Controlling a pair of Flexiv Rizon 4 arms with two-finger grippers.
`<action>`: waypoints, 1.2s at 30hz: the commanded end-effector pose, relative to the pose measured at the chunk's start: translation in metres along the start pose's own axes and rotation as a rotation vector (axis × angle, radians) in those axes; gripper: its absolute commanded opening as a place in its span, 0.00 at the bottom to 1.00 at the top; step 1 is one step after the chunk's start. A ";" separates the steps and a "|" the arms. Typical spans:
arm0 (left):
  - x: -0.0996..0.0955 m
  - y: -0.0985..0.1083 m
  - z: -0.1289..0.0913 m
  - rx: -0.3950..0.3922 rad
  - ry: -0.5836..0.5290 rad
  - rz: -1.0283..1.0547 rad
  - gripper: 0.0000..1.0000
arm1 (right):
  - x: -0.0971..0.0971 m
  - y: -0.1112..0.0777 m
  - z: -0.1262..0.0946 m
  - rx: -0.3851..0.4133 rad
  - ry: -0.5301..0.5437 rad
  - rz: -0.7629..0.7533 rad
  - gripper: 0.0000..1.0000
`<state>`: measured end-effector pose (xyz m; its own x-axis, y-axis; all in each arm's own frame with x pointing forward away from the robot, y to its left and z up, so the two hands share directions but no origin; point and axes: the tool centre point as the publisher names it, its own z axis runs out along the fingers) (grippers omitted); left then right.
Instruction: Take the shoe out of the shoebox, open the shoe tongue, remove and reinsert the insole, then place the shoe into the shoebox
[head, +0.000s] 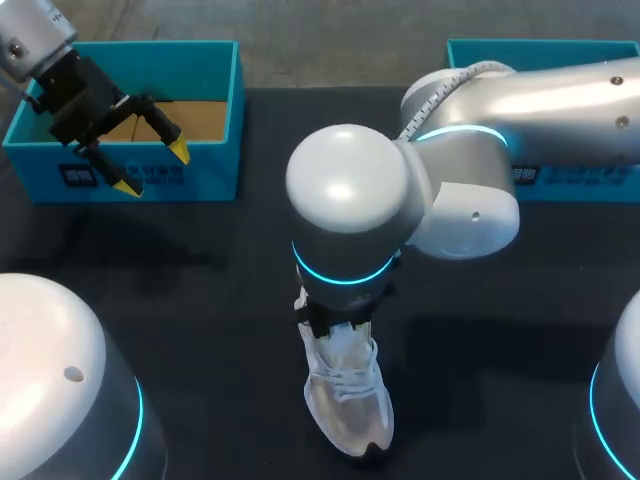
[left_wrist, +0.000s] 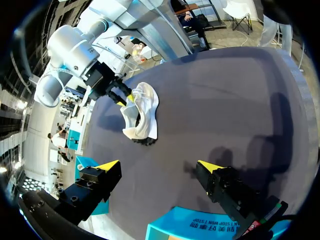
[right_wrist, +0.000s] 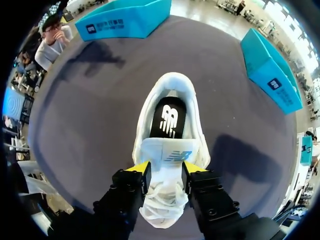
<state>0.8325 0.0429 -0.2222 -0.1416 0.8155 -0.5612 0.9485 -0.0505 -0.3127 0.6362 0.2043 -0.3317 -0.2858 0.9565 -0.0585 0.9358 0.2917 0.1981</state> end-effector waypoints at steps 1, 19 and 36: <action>0.000 -0.001 0.000 -0.002 0.003 0.000 1.00 | -0.005 0.008 0.011 0.007 0.025 -0.006 0.35; 0.000 -0.001 0.000 -0.002 0.003 0.000 1.00 | 0.003 0.028 0.032 0.002 0.040 -0.009 0.37; 0.000 -0.001 0.000 -0.002 0.003 0.000 1.00 | 0.002 0.020 0.011 0.000 -0.005 -0.021 0.38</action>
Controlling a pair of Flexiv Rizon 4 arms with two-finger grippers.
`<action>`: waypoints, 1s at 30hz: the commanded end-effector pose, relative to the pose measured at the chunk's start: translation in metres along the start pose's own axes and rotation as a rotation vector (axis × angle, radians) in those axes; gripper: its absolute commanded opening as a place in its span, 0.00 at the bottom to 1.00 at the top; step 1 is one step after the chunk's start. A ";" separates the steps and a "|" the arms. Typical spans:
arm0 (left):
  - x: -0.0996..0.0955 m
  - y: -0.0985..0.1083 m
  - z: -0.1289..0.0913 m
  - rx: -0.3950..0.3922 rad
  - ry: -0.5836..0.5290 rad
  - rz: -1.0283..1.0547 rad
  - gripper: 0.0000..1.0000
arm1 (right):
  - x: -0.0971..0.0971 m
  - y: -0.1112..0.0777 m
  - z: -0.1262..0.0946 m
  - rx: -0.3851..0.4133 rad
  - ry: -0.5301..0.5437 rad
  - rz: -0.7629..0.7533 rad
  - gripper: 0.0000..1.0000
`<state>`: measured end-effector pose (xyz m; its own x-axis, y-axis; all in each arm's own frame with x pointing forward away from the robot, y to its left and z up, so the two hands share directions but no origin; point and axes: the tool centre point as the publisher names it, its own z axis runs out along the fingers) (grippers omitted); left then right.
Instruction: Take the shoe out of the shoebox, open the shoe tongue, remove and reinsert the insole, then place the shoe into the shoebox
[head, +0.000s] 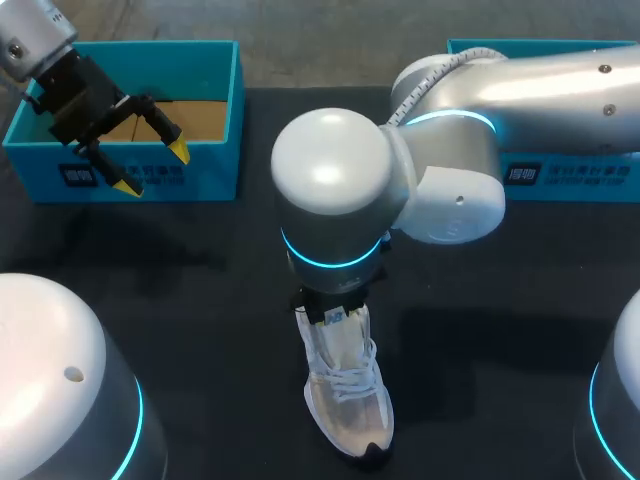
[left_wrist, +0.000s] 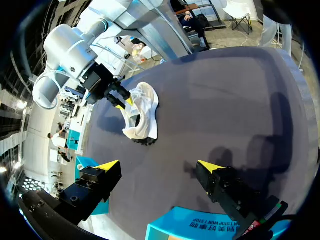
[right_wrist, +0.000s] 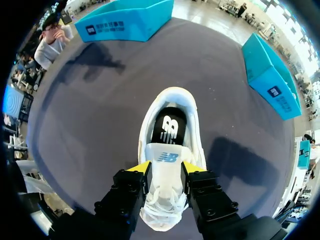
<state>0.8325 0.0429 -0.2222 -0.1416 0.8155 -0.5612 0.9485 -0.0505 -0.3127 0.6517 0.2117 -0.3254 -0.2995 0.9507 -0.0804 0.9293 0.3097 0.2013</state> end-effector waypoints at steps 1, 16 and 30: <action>0.000 -0.001 0.000 -0.002 0.003 0.000 1.00 | 0.000 0.002 0.014 0.005 0.014 -0.002 0.38; 0.000 -0.001 0.000 -0.002 0.003 0.000 1.00 | -0.001 0.014 -0.013 -0.007 0.033 -0.074 0.42; 0.000 -0.001 0.000 -0.002 0.003 0.000 1.00 | -0.004 0.020 -0.056 -0.065 0.053 -0.509 1.00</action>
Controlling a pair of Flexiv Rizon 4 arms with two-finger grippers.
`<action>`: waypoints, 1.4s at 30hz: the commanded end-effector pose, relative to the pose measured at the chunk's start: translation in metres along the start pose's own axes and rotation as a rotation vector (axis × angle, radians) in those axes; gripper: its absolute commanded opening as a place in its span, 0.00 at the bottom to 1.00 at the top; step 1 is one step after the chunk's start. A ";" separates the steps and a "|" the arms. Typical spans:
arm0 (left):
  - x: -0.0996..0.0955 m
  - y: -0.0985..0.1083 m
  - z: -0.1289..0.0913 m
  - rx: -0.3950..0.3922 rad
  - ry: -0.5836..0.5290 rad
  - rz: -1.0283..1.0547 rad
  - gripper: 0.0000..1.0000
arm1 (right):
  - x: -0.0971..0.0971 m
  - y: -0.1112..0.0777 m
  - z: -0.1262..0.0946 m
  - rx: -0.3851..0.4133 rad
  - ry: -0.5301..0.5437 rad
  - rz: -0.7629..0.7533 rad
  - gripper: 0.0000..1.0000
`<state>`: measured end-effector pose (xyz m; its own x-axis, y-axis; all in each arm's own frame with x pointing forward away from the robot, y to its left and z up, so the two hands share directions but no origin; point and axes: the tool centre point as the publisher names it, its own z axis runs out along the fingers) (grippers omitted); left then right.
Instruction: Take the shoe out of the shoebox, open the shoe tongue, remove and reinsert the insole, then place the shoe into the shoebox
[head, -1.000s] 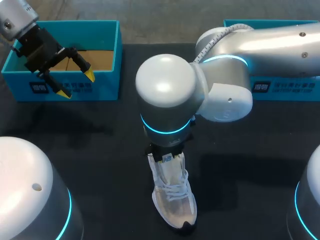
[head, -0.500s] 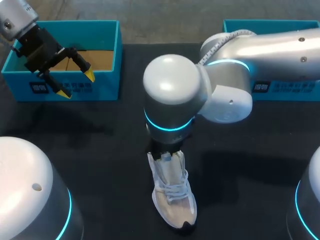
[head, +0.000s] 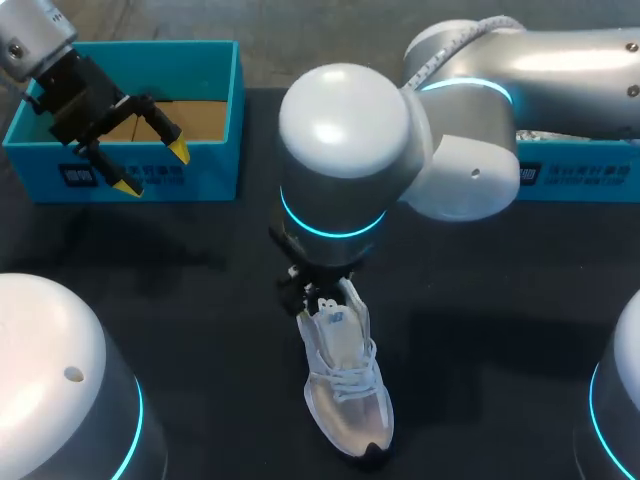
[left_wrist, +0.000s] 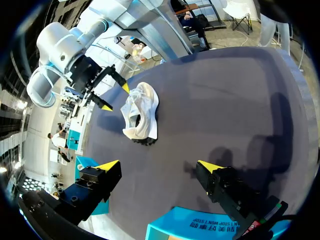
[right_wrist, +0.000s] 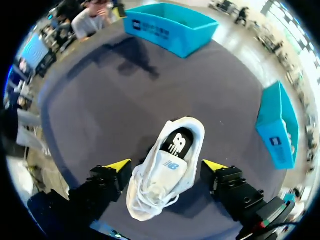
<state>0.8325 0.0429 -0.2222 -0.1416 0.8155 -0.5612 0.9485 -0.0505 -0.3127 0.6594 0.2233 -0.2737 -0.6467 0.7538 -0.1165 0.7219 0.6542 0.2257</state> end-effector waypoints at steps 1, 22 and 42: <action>0.000 -0.001 0.000 -0.002 0.003 0.000 1.00 | -0.007 -0.003 -0.009 0.004 0.001 -0.154 1.00; 0.000 -0.001 0.000 -0.002 0.003 0.000 1.00 | -0.015 0.009 -0.023 -0.012 0.102 -0.630 1.00; 0.000 -0.001 0.000 -0.002 0.003 0.000 1.00 | -0.028 0.040 0.007 0.036 0.054 -0.866 1.00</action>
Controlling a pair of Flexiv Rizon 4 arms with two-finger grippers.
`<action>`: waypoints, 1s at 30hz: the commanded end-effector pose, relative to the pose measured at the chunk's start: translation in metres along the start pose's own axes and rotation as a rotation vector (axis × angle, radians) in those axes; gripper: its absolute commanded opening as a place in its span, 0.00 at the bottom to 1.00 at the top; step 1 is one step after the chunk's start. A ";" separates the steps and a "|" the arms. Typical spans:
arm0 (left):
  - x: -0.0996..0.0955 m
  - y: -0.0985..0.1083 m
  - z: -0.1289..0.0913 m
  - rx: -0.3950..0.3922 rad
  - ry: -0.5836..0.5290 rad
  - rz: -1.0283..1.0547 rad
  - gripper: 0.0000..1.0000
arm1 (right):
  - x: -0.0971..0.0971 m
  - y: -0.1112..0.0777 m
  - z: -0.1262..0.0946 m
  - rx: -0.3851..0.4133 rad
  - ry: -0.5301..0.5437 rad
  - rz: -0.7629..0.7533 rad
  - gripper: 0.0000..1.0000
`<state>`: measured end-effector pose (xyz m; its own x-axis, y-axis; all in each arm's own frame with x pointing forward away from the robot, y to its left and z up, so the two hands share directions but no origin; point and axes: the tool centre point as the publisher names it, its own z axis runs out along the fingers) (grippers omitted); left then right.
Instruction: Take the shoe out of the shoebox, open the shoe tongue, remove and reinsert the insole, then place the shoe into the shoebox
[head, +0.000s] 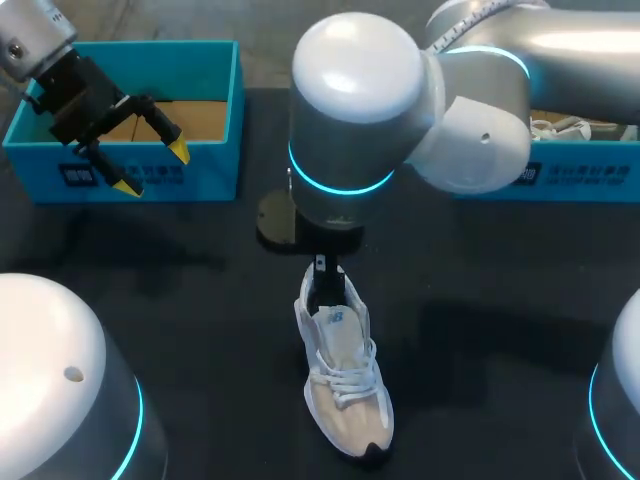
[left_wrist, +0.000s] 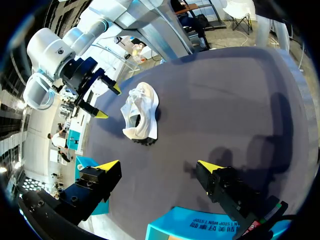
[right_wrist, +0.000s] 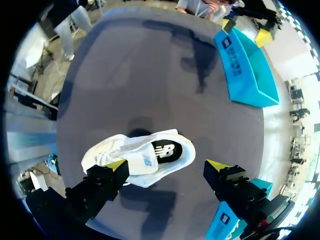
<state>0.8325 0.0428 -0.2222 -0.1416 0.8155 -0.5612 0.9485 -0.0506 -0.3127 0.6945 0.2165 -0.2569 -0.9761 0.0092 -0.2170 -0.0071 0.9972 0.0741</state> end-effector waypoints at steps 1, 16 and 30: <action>0.000 -0.001 0.000 -0.002 0.003 0.000 1.00 | -0.013 0.013 0.017 0.017 0.035 -0.031 1.00; 0.000 -0.001 0.000 -0.002 0.003 0.000 1.00 | -0.035 0.008 0.054 0.010 0.020 -0.106 1.00; 0.000 -0.001 0.000 -0.002 0.003 0.000 1.00 | -0.049 -0.001 0.089 0.001 0.040 -0.126 1.00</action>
<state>0.8325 0.0429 -0.2222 -0.1416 0.8155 -0.5612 0.9485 -0.0505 -0.3127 0.7568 0.2207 -0.3242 -0.9748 -0.1148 -0.1915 -0.1253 0.9911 0.0440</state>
